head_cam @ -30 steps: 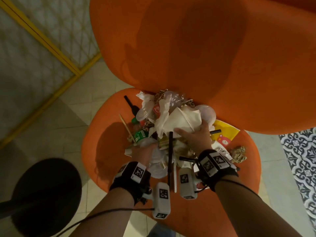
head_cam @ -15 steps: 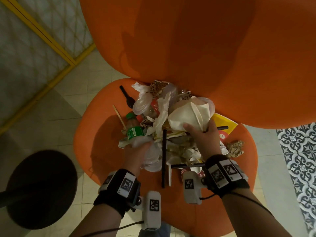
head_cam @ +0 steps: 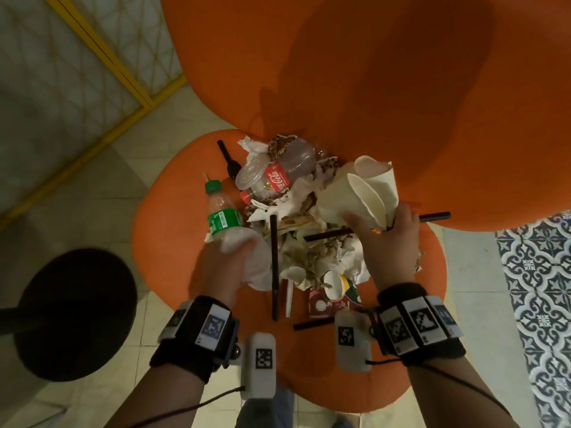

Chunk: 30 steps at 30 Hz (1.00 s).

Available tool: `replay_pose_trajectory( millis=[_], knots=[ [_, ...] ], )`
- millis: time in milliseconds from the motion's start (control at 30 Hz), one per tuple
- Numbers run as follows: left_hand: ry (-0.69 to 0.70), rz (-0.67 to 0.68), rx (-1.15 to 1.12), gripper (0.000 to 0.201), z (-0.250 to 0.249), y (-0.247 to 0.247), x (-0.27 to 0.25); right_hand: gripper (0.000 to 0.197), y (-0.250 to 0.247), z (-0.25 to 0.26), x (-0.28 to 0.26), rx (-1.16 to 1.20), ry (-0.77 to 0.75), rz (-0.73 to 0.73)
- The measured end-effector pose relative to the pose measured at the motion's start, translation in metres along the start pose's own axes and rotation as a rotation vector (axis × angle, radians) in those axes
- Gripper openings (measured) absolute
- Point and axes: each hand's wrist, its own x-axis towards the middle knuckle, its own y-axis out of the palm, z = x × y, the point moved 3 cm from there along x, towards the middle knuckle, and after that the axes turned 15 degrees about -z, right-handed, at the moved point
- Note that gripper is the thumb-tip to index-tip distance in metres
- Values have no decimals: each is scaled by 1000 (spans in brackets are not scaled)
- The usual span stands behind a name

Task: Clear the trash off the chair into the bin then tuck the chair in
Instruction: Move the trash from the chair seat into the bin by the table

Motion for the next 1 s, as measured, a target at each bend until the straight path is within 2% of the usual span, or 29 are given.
replay_pose_trajectory(
  millis=[67,167,200,400,567,767,900,1000],
  knots=[
    [-15,-62,-101,26,2,0,-4,58,-8,3,3,-8,-56,-7],
    [-43,-148,-131,53,0,-6,-18,57,-18,5,8,4,-71,-12],
    [-42,-164,-138,57,0,-8,-23,56,-22,7,9,12,-81,-11],
    [-51,-141,-274,56,18,-22,-50,54,-34,20,-4,45,-124,76],
    [-68,-160,-320,57,42,-35,-69,69,-41,28,-23,107,-147,139],
    [-111,-219,-397,59,69,-54,-87,71,-49,39,-46,198,-190,187],
    [-121,-252,-451,57,83,-74,-98,58,-45,50,-71,289,-234,282],
    [-145,-278,-506,57,98,-97,-107,66,-36,60,-102,295,-306,364]
  ],
)
